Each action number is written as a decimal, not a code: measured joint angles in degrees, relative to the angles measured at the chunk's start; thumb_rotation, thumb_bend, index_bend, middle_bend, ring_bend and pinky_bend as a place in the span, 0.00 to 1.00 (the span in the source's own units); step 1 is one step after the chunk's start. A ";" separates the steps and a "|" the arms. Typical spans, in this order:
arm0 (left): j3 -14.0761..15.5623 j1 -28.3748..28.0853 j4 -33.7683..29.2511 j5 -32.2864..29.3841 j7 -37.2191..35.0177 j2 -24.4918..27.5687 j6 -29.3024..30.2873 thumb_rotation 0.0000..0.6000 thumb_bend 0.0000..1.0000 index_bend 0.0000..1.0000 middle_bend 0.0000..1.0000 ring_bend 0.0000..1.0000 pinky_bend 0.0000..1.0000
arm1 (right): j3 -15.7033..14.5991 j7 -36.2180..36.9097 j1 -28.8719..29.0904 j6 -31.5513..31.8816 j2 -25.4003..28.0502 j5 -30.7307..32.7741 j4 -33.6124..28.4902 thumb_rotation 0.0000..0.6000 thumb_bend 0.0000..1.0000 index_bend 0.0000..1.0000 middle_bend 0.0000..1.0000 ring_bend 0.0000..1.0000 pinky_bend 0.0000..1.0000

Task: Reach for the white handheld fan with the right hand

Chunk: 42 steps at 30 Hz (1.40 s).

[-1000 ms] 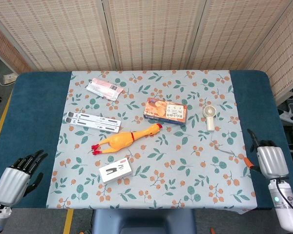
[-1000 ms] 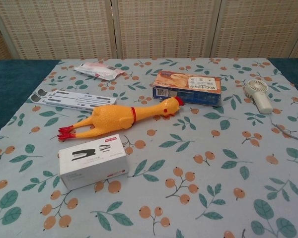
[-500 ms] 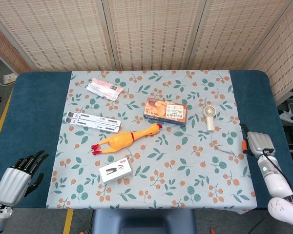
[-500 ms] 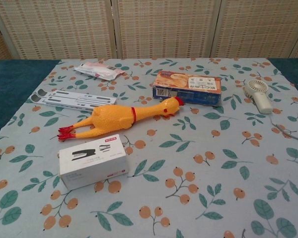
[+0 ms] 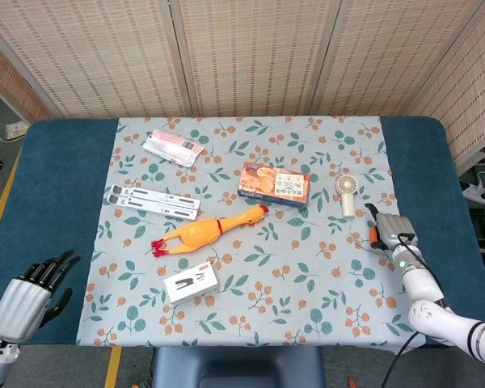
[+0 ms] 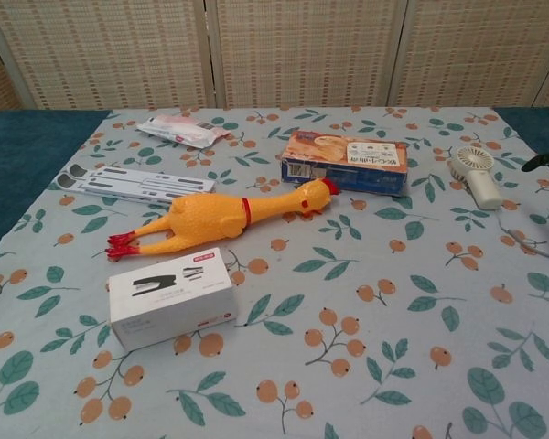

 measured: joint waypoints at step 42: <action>0.28 0.03 -0.03 0.50 0.03 0.16 -0.08 1.00 0.44 0.17 0.14 0.27 0.44 | -0.90 6.17 6.17 -3.62 -8.80 3.74 12.62 1.00 0.68 0.00 0.71 0.54 0.46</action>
